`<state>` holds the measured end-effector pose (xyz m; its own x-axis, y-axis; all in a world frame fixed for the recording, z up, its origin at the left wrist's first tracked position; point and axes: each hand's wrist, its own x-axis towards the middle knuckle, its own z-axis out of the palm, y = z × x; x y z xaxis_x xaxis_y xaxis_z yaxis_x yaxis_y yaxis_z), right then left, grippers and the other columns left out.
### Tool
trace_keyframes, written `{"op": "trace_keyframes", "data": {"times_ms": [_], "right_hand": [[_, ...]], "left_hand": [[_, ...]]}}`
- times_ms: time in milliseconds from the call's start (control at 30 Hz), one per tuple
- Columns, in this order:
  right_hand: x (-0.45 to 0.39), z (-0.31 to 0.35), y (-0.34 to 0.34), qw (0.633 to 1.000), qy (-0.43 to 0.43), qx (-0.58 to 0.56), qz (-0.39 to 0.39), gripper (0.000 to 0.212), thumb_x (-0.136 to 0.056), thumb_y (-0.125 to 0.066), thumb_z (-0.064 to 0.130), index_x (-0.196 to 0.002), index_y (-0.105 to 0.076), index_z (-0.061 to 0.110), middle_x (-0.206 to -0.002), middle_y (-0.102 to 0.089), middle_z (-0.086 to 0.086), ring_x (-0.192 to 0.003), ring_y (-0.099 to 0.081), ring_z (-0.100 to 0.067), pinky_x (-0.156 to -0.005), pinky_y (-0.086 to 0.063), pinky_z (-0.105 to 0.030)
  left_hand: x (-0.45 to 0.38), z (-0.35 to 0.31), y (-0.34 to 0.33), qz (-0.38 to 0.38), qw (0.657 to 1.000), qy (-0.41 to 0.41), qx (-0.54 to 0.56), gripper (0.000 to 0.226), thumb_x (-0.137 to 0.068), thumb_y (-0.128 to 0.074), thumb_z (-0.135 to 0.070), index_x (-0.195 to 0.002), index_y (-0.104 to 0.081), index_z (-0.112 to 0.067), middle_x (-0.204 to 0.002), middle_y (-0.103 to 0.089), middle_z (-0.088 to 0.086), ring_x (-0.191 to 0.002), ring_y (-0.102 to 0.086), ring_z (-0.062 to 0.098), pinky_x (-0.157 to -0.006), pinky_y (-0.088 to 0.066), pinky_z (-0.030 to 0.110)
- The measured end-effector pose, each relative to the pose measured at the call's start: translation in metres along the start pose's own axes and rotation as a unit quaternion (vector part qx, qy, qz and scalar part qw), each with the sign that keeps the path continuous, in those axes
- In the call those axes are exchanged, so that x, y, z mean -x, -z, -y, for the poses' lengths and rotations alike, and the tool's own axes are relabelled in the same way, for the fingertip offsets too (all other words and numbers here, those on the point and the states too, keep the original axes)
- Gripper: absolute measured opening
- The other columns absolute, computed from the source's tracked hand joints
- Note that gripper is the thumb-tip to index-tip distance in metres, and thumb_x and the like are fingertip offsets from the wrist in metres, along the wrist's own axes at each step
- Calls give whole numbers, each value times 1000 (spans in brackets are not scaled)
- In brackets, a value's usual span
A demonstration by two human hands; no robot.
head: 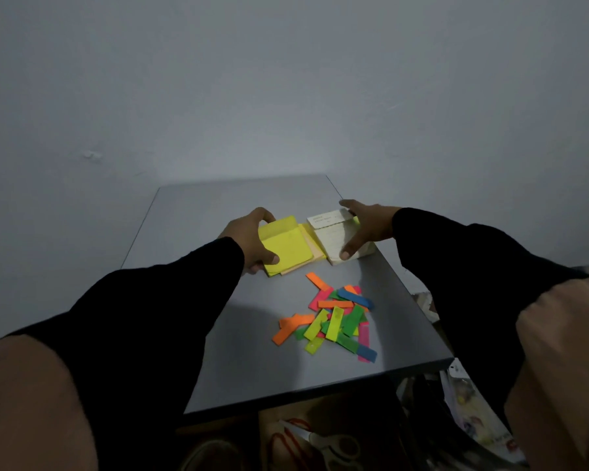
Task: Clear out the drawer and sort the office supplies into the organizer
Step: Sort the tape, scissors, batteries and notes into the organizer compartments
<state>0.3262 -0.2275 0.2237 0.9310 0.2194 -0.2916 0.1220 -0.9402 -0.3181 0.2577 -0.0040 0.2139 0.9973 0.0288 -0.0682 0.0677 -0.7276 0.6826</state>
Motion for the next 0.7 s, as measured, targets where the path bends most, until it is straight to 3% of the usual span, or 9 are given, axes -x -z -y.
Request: {"op": "trace_keyframes", "data": {"times_ms": [100, 233, 333, 400, 500, 633, 700], "right_hand": [[6, 2, -6, 999, 3, -30, -45, 121, -58, -86, 35, -148, -6, 24, -149, -30, -15, -136, -28, -35, -111, -28, -46], [26, 3, -15, 976, 68, -174, -107, 108, -67, -78, -2, -147, -11, 26, -131, -46, -19, -120, -45, -34, -99, -39, -39], [49, 5, -12, 957, 117, -228, -134, 83, -71, -63, -14, -138, -38, 29, -112, -49, -13, -97, -52, -27, -76, -52, -34], [63, 4, -8, 954, 131, -213, -168, 64, -72, -56, -15, -124, -56, 22, -105, -49, -7, -90, -50, -21, -71, -53, -31], [86, 6, -5, 953, 127, -179, -208, 45, -73, -54, -14, -107, -66, 13, -107, -54, -5, -88, -48, -16, -75, -45, -27], [131, 4, -2, 945, 128, -187, -236, 40, -75, -50, -14, -101, -67, 10, -100, -57, -3, -83, -47, -15, -58, -37, -12], [154, 2, 0, 946, 122, -177, -243, 40, -75, -45, -13, -96, -68, 11, -93, -57, -3, -84, -48, -16, -60, -37, -20]], "left_hand": [[5, 2, 0, -11, 999, 2, 30, 53, -71, -76, 2, -108, -49, -24, -99, -52, 12, -48, -56, 24, -39, -49, 26], [12, 3, 0, -27, 996, 4, 90, 54, -71, -73, 9, -106, -50, -25, -99, -51, 17, -51, -55, 26, -52, -56, 36], [25, 0, 4, -37, 990, -4, 139, 53, -72, -71, 11, -106, -46, -21, -90, -51, 18, -55, -57, 30, -66, -57, 48], [37, -5, 9, -51, 986, -15, 158, 51, -70, -73, 11, -104, -47, -18, -85, -50, 16, -58, -57, 32, -71, -57, 51], [63, -14, 17, -66, 979, -28, 192, 51, -69, -73, 12, -103, -49, -17, -81, -49, 13, -53, -55, 27, -63, -58, 42], [112, -27, 22, -40, 965, -29, 259, 47, -72, -69, 16, -104, -49, -12, -84, -51, 15, -59, -54, 29, -49, -56, 28], [139, -34, 21, -27, 960, -25, 276, 46, -74, -67, 17, -106, -49, -10, -81, -51, 11, -58, -54, 28, -46, -55, 25]]}}
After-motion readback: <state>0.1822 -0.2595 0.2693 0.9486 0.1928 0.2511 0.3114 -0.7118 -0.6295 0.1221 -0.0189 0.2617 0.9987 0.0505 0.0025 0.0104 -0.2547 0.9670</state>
